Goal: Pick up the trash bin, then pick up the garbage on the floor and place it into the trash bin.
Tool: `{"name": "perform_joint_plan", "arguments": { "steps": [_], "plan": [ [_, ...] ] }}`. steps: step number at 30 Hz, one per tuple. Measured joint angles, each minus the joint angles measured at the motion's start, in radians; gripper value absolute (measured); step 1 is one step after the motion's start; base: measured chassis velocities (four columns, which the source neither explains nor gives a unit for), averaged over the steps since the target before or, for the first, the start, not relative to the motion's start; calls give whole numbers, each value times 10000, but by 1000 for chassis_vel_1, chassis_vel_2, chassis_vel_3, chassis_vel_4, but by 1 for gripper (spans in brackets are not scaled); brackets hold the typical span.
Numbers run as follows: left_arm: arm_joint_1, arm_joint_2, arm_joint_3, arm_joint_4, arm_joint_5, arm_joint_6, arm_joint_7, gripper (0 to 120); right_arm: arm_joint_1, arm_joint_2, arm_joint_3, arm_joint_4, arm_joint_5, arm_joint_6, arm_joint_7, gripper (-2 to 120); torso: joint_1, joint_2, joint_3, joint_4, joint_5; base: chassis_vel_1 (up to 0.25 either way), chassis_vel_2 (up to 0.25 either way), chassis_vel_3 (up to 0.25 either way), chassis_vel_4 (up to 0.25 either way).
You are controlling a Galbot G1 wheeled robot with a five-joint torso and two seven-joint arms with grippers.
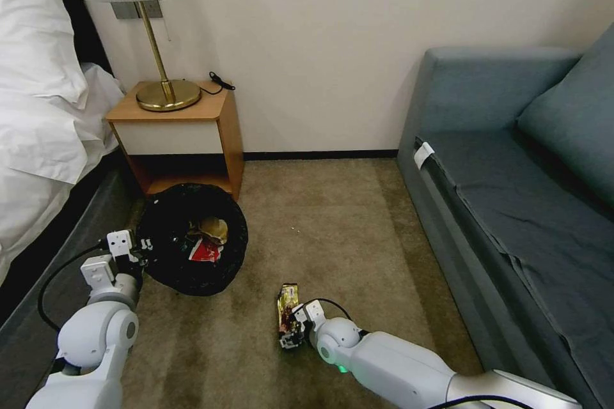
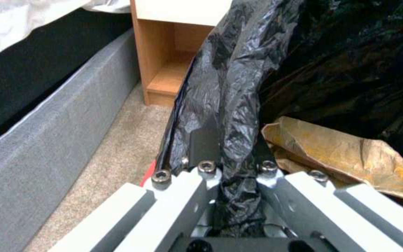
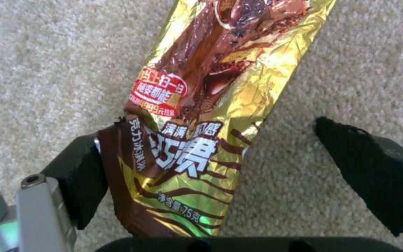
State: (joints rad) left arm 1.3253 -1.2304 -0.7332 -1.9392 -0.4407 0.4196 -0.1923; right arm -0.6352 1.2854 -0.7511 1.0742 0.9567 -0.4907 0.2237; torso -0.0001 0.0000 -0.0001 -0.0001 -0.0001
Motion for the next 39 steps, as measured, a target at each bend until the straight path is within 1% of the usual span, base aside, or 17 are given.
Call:
{"name": "perform_joint_plan", "arguments": {
  "steps": [11,13,16,17,20,22,23,25,26,27,28,30,31,33,34,37,39],
  "plan": [
    [-29,32,-18,37,2,-37,7,1,168,-96,-25,98,-138,154,-203,96,2,-5,6,6,3,0,0,0,0],
    [-41,44,-32,39,0,-40,7,1,248,-107,-33,146,-164,217,-240,89,2,-4,6,-3,-5,0,0,0,0],
    [-42,45,-32,39,-3,-42,12,1,276,-99,-30,154,-170,233,-243,87,2,-4,5,-4,-6,0,0,0,0],
    [-41,46,-32,40,-4,-45,14,1,332,-86,-22,173,-177,241,-247,82,2,-4,5,-6,-8,0,0,0,0],
    [-40,47,-32,39,-4,-47,19,1,351,-83,-22,182,-193,252,-249,79,2,-5,5,-6,-9,0,0,0,0],
    [-34,47,-32,39,-8,-78,64,1,366,-102,-20,213,-242,335,-248,69,3,-6,6,2,1,0,0,0,0],
    [-34,47,-32,39,-8,-78,64,1,366,-102,-20,213,-242,335,-248,69,3,-6,6,2,1,0,0,0,0],
    [-20,56,-40,48,-8,-109,99,1,356,-174,-44,352,-272,364,-300,55,3,-7,6,7,6,0,0,0,0],
    [-20,56,-40,48,-8,-109,99,1,356,-174,-44,352,-272,364,-300,55,3,-7,6,7,6,0,0,0,0],
    [-11,61,-49,50,-7,-127,110,1,355,-221,-49,451,-281,368,-342,48,3,-7,5,8,7,0,0,0,0],
    [-11,61,-49,50,-7,-127,110,1,355,-221,-49,451,-281,368,-342,48,3,-7,5,8,7,0,0,0,0],
    [7,61,-52,51,-7,-142,123,1,369,-262,-51,613,-279,376,-378,38,4,-6,4,6,7,0,0,0,0],
    [7,61,-52,51,-7,-142,123,1,369,-262,-51,613,-279,376,-378,38,4,-6,4,6,7,0,0,0,0],
    [7,47,-50,51,-4,-150,124,1,395,-259,-52,688,-282,389,-381,27,3,-5,3,4,4,0,0,0,0],
    [7,47,-50,51,-4,-150,124,1,395,-259,-52,688,-282,389,-381,27,3,-5,3,4,4,0,0,0,0],
    [8,41,-46,52,-4,-150,129,1,395,-245,-68,740,-283,395,-382,19,4,-5,3,3,4,0,0,0,0],
    [8,41,-47,78,2,-154,129,1,367,-261,-98,806,-301,420,-382,5,3,-4,2,3,3,0,0,0,0]
  ]
}}
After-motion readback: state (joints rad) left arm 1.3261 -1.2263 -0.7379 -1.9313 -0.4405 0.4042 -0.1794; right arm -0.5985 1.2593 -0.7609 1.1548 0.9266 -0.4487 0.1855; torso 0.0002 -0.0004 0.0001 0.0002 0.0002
